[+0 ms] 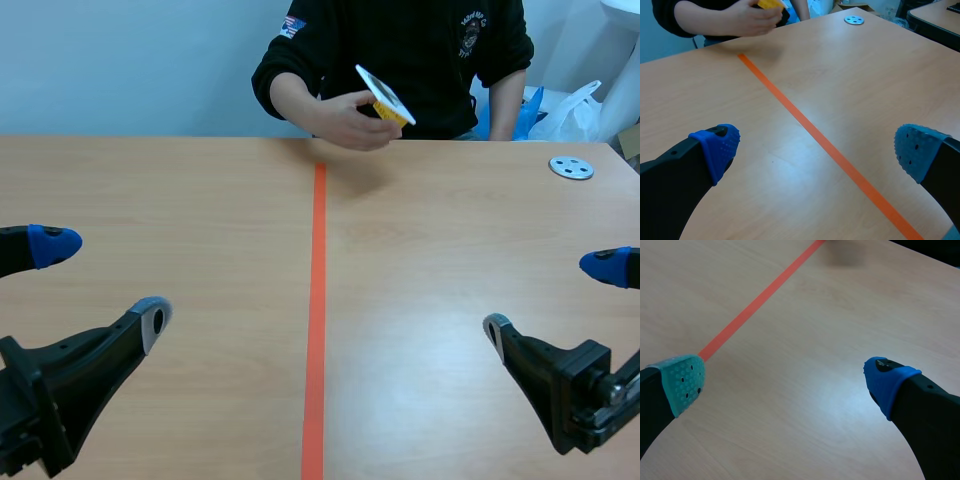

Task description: Sort the leaf by its shape. The table is split by an orange tape line. A compound leaf with several leaflets goes to the left side, a simple leaf with one blade goes to the right side. Return to the home posture when a red brick is placed on the table.

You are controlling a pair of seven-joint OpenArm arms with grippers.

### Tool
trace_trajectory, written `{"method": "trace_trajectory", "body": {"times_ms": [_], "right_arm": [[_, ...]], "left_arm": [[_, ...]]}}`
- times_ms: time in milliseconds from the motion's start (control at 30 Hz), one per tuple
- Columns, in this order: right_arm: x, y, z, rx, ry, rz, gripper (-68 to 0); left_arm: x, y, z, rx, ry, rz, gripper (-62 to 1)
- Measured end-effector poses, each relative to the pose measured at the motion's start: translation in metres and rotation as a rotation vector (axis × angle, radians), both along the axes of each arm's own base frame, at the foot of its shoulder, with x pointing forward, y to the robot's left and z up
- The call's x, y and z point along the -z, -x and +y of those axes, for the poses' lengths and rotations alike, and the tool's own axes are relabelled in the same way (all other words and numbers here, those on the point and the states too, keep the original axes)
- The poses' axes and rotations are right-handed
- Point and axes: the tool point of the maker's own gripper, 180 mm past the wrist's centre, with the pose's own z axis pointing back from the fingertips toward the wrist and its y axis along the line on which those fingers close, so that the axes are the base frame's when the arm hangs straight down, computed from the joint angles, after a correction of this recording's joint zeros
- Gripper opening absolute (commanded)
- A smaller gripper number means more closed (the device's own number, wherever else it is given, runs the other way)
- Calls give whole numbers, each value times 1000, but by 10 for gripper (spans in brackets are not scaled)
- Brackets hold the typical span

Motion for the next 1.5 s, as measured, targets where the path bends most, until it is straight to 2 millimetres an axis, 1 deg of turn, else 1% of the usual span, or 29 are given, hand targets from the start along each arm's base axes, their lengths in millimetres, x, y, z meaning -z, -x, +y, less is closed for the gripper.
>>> {"method": "trace_trajectory", "body": {"times_ms": [1400, 1433, 1500], "right_arm": [[0, 0, 0, 0, 0, 0, 4], [0, 0, 0, 0, 0, 0, 4], [0, 0, 0, 0, 0, 0, 4]], "left_arm": [[0, 0, 0, 0, 0, 0, 14], [0, 0, 0, 0, -1, 2, 14], [7, 2, 0, 7, -27, 33, 14]]}}
